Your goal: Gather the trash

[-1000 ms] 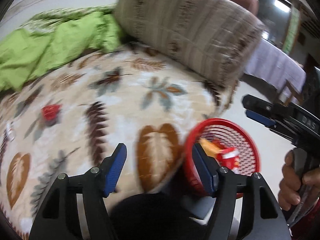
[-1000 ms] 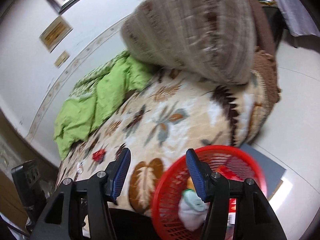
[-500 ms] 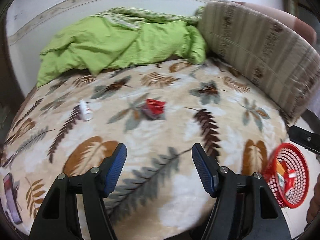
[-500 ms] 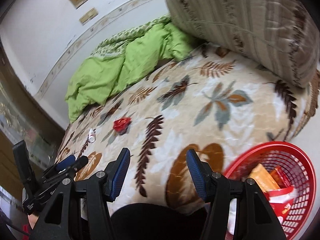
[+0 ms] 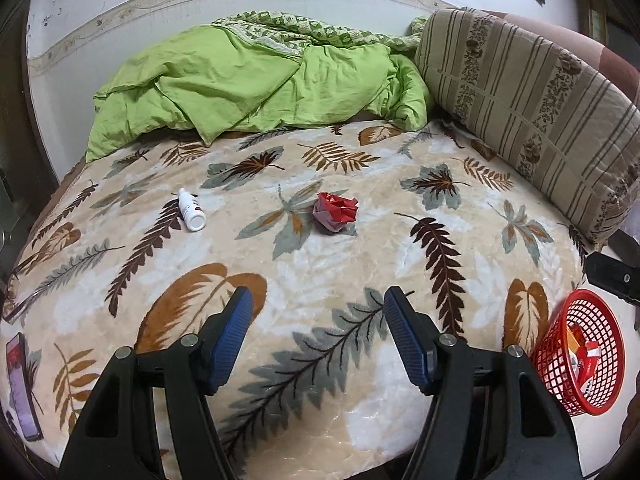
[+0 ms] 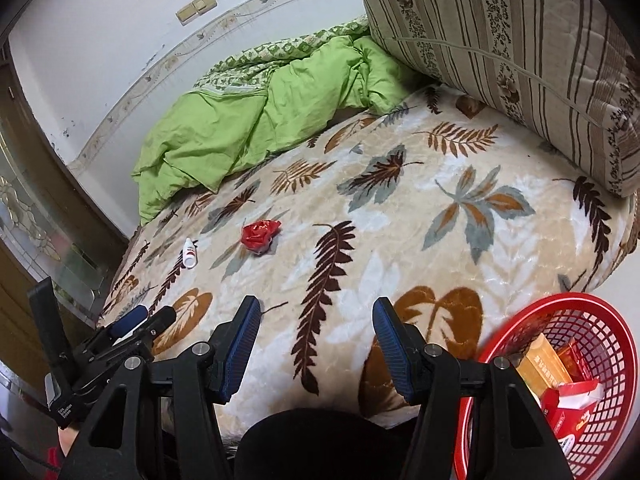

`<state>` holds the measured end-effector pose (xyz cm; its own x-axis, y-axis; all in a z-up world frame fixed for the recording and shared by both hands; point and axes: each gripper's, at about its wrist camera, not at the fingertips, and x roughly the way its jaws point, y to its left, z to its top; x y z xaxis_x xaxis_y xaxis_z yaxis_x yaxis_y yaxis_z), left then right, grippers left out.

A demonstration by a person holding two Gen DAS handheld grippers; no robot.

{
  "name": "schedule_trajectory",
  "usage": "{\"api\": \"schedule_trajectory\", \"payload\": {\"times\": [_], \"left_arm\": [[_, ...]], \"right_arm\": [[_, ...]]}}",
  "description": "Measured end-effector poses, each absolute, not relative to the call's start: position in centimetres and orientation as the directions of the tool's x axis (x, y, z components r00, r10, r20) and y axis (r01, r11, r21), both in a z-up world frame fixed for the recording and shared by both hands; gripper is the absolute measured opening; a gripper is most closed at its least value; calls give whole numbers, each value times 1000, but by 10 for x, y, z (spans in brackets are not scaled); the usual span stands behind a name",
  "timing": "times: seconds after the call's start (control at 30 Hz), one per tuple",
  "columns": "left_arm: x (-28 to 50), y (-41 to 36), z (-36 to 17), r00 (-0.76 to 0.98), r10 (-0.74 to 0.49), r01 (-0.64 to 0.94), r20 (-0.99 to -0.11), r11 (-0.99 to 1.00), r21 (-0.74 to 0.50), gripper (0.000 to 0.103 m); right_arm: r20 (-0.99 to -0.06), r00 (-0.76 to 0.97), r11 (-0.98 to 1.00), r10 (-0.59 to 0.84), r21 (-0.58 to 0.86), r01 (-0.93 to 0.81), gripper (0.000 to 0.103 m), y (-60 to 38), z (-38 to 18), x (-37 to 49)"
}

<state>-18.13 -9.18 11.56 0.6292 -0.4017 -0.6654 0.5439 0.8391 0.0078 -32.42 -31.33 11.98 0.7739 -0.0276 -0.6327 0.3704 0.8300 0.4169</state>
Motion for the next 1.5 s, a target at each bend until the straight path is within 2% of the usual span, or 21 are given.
{"api": "schedule_trajectory", "payload": {"times": [0.47, 0.63, 0.8, 1.0, 1.3, 1.5], "left_arm": [[-191, -98, 122, 626, -433, 569, -648, 822, 0, 68], [-207, -106, 126, 605, -493, 627, -625, 779, -9, 73], [-226, -115, 131, 575, -554, 687, -602, 727, -12, 78], [-243, -122, 136, 567, -592, 726, -574, 688, 8, 91], [-257, -127, 139, 628, -557, 710, -544, 696, 108, 101], [-260, -129, 139, 648, -550, 706, -527, 692, 146, 103]], "right_arm": [[-639, 768, 824, -53, 406, 394, 62, -311, 123, -334], [-611, 780, 824, -139, 366, 434, 62, -308, 135, -352], [-613, 742, 782, -273, 308, 542, 77, -301, 137, -382], [-632, 641, 681, -436, 234, 694, 90, -299, 131, -408], [-640, 506, 543, -578, 162, 824, 94, -299, 124, -419], [-646, 475, 502, -598, 160, 850, 94, -300, 122, -421]]}}
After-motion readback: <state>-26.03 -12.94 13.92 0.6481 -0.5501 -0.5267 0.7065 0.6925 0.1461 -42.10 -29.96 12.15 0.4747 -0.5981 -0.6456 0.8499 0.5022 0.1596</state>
